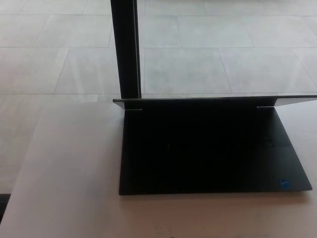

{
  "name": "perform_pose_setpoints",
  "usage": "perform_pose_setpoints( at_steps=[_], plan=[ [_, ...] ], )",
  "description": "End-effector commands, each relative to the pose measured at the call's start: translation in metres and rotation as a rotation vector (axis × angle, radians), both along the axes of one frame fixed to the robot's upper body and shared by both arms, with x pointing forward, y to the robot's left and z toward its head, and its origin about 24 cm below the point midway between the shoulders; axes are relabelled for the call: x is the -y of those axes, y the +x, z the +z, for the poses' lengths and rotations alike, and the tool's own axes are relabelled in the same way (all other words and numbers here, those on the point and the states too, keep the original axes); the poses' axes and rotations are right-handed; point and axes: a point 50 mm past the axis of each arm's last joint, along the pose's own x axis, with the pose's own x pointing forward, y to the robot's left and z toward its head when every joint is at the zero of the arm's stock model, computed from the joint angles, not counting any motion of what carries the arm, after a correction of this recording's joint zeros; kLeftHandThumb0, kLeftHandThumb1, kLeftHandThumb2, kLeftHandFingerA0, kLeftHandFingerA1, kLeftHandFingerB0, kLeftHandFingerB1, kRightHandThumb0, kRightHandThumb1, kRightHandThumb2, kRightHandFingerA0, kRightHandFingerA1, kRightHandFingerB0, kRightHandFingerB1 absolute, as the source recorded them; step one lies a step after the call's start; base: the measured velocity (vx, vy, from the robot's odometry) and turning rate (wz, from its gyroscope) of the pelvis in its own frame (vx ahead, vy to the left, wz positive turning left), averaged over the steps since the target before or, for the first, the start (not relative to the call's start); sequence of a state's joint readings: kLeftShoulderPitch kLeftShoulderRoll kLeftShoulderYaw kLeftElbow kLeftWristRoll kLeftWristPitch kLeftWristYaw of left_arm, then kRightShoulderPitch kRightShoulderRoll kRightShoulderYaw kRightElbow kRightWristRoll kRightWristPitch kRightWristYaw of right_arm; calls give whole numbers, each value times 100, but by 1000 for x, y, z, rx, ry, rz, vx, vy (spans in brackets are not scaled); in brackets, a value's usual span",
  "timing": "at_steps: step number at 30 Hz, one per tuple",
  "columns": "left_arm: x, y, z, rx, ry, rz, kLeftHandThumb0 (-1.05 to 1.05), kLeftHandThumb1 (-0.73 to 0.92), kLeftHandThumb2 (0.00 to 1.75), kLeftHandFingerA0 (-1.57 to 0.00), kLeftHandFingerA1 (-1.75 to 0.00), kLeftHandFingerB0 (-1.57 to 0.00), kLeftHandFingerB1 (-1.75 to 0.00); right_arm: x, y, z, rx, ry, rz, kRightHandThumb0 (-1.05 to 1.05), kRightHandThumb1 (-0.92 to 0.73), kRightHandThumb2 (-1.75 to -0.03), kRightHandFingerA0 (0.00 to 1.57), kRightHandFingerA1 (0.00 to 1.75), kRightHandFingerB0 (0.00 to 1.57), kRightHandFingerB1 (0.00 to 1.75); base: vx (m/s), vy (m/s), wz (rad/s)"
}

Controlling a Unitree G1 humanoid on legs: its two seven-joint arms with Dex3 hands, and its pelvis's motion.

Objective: The robot uses its right hand to push down on the lid of a laptop kept in the middle of the desk to close it

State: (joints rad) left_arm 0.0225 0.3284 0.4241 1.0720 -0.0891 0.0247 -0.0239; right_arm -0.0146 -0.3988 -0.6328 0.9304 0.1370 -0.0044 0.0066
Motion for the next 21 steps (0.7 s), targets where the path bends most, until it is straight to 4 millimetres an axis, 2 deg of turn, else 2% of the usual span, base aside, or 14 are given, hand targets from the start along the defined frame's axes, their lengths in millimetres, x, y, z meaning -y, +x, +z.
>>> perform_pose_setpoints(
  at_steps=[1, 3, 4, 5, 6, 7, 9, 10, 11, 12, 15, 17, 19, 21],
  plan=[
    [-47, -7, 29, 310, -51, 528, -81, 92, 75, -53, -63, -43, -48, 74, -17, 83, 747, 76, -706, -93, -92, -73, 62, 157, 20, 119, 0, 0, 0],
    [-47, -7, 29, 315, -52, 526, -82, 92, 75, -54, -64, -43, -48, 77, -11, 100, 759, 5, -623, -96, -92, -72, 41, 151, 5, 99, 0, 0, 0],
    [-47, -7, 29, 318, -53, 528, -83, 92, 75, -54, -64, -44, -49, 78, -3, 113, 735, -54, -554, -104, -72, -92, 54, 138, 6, 81, 0, 0, 0],
    [-47, -6, 29, 320, -53, 531, -81, 92, 72, -58, -66, -47, -50, 80, 0, 119, 729, -75, -538, -96, -91, -71, 42, 152, 5, 89, 0, 0, 0],
    [-46, -6, 29, 322, -58, 525, -82, 92, 76, -53, -65, -42, -49, 82, 9, 135, 731, -130, -475, -101, -72, -108, 41, 106, 12, 75, 0, 0, 0],
    [-46, -6, 28, 322, -61, 524, -82, 92, 76, -52, -65, -43, -49, 83, 15, 145, 738, -164, -431, -98, -92, -69, 30, 120, 9, 84, 0, 0, 0],
    [-47, -6, 29, 319, -64, 527, -82, 92, 76, -53, -63, -44, -48, 81, 30, 169, 781, -239, -330, -98, -92, -69, 27, 115, 16, 81, 0, 0, 0],
    [-47, -6, 29, 327, -71, 526, -83, 92, 75, -51, -60, -44, -46, 74, 50, 205, 829, -345, -182, -96, -92, -73, 23, 102, 19, 74, 0, 0, 0],
    [-47, -7, 29, 327, -71, 530, -83, 92, 75, -51, -60, -44, -46, 73, 51, 205, 829, -343, -181, -96, -92, -73, 23, 102, 19, 74, 0, 0, 0],
    [-48, -6, 29, 327, -68, 542, -82, 92, 75, -54, -62, -47, -48, 54, 72, 247, 907, -443, -57, -90, -92, -68, 34, 95, 28, 65, 0, 0, 0],
    [-47, -6, 28, 320, -68, 527, -89, 79, 93, -52, -66, -42, -52, 25, 95, 288, 921, -575, 106, -88, -91, -68, 48, 84, 42, 63, 0, 0, 0],
    [-47, -6, 28, 319, -66, 526, -89, 79, 93, -52, -66, -42, -52, 17, 100, 298, 920, -603, 149, -88, -91, -68, 48, 84, 42, 63, 0, 0, 0],
    [-46, -7, 28, 313, -62, 535, -82, 92, 76, -54, -64, -45, -48, -23, 125, 323, 899, -753, 367, -85, -92, -69, 36, 61, 38, 39, 0, 0, 0],
    [-46, -6, 27, 326, -74, 540, -83, 92, 77, -53, -67, -43, -50, -47, 147, 333, 884, -784, 486, -83, -71, -113, 25, 52, 22, 45, 0, 0, 0]
  ],
)
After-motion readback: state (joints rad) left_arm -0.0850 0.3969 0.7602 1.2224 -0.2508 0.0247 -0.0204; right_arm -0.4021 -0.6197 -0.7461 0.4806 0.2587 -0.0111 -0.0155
